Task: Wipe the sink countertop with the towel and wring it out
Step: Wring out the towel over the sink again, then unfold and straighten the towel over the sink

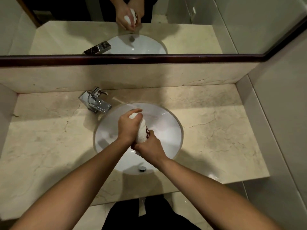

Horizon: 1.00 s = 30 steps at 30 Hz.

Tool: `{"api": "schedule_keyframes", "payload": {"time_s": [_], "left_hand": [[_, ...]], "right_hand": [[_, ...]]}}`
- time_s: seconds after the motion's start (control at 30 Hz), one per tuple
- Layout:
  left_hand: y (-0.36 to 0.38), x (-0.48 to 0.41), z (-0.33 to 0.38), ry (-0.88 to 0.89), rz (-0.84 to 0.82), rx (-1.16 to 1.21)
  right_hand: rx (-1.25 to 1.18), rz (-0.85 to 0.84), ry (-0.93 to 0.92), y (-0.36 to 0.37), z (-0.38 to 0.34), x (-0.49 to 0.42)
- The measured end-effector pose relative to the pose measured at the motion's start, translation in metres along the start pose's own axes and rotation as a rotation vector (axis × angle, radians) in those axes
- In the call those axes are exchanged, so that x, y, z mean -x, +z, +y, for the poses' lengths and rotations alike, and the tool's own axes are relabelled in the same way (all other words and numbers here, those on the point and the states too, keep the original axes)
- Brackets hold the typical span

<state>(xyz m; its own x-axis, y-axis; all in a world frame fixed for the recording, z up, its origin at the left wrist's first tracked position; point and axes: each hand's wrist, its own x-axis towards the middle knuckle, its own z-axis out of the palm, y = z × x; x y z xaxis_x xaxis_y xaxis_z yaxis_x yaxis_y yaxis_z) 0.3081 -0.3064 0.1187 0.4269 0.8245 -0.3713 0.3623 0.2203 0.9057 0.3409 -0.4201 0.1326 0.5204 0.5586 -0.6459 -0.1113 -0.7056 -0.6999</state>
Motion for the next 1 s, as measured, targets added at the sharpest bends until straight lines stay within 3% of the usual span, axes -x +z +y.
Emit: {"api": "schedule_keyframes", "payload": {"time_s": [0.17,0.23,0.37,0.57,0.73,0.87,1.0], "left_hand": [[-0.009,0.004,0.015,-0.073,-0.013,0.144],[-0.014,0.008,0.027,-0.136,-0.074,0.184],[-0.025,0.026,0.043,-0.152,-0.202,0.25],[-0.039,0.046,0.063,-0.107,-0.044,0.334],[-0.045,0.063,0.087,-0.107,0.057,0.502],[-0.045,0.076,0.11,0.005,0.079,0.475],[-0.054,0.084,0.131,-0.019,0.001,0.556]], "right_hand": [[0.241,0.08,-0.1,-0.013,-0.012,0.011],[0.229,0.097,-0.135,-0.022,-0.016,0.014],[0.029,0.037,-0.175,-0.038,-0.022,0.028],[-0.246,-0.124,-0.232,-0.067,-0.034,0.061],[-0.698,-0.24,-0.189,-0.086,-0.043,0.074],[-0.48,-0.071,-0.178,-0.092,-0.048,0.078],[-0.444,0.049,-0.316,-0.099,-0.059,0.082]]}}
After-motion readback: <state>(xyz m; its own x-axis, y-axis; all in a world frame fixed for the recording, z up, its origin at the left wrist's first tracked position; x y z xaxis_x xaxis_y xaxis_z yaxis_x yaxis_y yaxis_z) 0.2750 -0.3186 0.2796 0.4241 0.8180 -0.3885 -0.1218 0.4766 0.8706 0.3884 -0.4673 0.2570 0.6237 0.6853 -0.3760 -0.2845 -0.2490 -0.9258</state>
